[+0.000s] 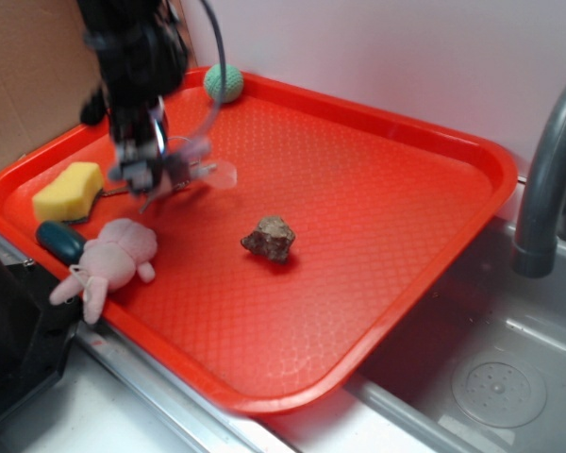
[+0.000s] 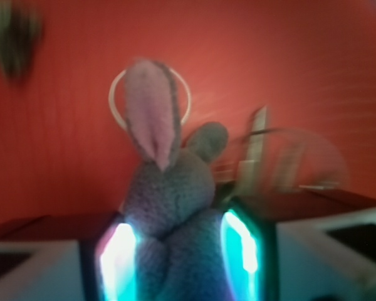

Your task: Grab the gray animal.

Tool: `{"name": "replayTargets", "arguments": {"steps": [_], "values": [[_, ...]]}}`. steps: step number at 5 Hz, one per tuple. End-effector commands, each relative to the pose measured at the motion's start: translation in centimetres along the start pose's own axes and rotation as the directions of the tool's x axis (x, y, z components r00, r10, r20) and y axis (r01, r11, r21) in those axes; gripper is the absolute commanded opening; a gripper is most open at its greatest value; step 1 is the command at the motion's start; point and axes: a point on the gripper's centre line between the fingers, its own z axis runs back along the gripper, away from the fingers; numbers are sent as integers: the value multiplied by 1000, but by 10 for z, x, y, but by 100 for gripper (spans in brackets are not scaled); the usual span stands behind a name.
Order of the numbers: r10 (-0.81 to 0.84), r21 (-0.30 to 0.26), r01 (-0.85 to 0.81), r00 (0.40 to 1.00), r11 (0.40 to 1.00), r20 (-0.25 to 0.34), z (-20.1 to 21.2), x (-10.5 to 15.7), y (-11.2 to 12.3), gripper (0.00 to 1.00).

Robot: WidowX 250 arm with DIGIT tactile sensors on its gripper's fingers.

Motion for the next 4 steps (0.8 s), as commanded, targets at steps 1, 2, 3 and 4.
{"name": "replayTargets", "arguments": {"steps": [1, 2, 3, 4], "values": [[230, 27, -231, 972, 973, 56, 104, 41, -3, 0], [433, -32, -432, 899, 901, 65, 110, 65, -3, 0], [524, -95, -517, 848, 850, 73, 122, 82, -9, 0], [559, -127, -548, 826, 827, 71, 127, 78, -22, 0]]}}
